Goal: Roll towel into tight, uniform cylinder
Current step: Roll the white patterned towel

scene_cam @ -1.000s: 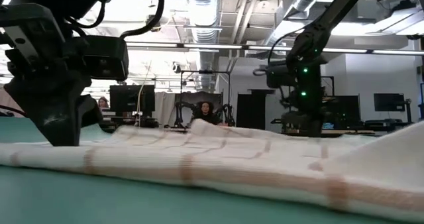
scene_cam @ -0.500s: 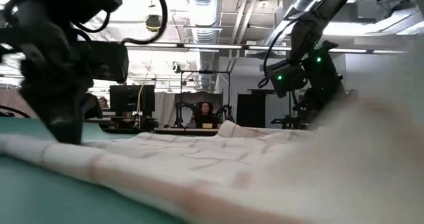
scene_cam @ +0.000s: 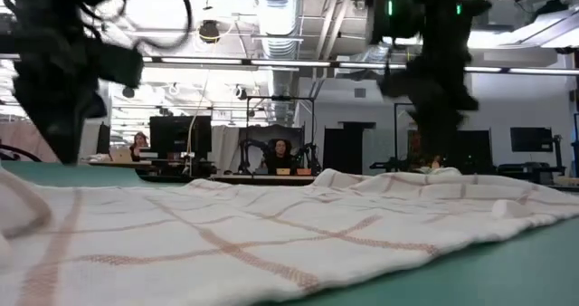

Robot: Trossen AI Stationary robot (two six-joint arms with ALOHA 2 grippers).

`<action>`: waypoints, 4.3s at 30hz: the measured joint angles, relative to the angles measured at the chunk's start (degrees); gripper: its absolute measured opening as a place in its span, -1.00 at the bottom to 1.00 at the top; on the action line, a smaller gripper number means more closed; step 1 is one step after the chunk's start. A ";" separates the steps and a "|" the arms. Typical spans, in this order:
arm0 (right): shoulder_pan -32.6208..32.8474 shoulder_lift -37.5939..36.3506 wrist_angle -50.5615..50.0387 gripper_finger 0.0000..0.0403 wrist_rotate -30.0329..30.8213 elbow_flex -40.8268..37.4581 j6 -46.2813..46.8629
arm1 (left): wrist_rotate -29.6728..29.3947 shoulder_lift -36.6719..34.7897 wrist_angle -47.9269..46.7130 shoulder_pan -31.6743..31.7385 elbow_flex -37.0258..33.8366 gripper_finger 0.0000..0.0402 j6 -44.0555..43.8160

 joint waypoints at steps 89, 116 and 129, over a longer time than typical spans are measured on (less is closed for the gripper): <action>-43.74 9.28 7.10 -0.86 12.40 -2.71 -18.51 | 7.07 10.01 11.20 4.43 -5.74 -1.00 9.27; -17.00 -5.78 11.64 -0.89 11.23 -14.32 -8.58 | -7.91 -3.48 -6.04 -3.95 6.43 -1.00 -14.40; -14.19 -2.68 13.49 -0.90 11.09 -19.70 -2.42 | -10.50 9.56 5.47 -12.51 5.84 -1.00 -20.81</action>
